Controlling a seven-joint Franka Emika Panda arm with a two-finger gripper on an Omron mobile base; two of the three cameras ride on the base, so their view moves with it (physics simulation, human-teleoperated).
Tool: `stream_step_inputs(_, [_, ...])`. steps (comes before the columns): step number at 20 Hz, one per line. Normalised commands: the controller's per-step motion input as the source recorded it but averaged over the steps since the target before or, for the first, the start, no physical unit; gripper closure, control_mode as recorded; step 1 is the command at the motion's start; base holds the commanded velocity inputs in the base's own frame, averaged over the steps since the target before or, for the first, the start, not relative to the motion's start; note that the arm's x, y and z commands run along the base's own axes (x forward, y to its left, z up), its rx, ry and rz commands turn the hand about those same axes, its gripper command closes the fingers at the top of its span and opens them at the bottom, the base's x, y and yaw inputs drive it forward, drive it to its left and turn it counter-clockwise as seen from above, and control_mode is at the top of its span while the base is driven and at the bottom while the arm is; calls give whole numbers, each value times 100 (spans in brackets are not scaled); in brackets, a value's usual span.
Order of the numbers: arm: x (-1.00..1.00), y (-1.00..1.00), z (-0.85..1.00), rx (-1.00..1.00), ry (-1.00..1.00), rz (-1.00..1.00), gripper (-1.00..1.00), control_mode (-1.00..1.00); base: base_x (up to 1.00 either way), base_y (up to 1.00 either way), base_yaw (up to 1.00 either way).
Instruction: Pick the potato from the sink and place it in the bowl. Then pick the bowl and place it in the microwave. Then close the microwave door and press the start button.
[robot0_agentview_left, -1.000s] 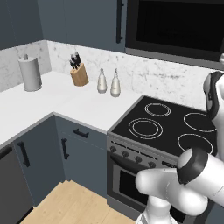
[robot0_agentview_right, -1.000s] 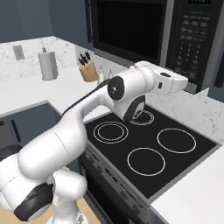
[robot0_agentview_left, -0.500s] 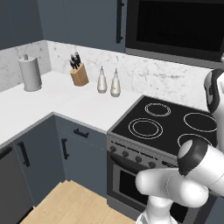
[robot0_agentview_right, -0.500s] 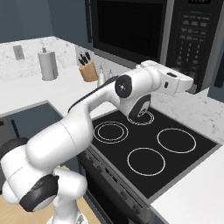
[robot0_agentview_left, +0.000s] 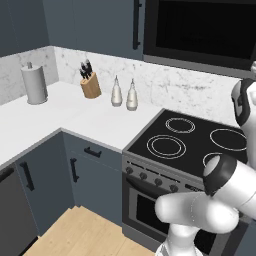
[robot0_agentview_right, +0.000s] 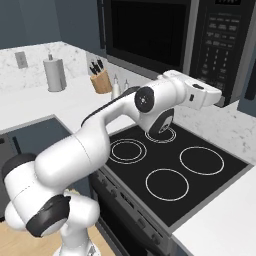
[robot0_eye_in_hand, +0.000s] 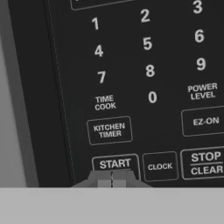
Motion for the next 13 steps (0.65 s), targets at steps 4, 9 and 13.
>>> stream_step_inputs(4, [63, -14, -2, 2, 0, 0, 100, -100, 0, 0, 0])
stream_step_inputs(9, [74, -37, -9, 7, 0, 9, 100, -100, 0, 0, 0])
stream_step_inputs(13, [87, -42, -20, 9, 0, 27, 100, -100, 0, 0, 0])
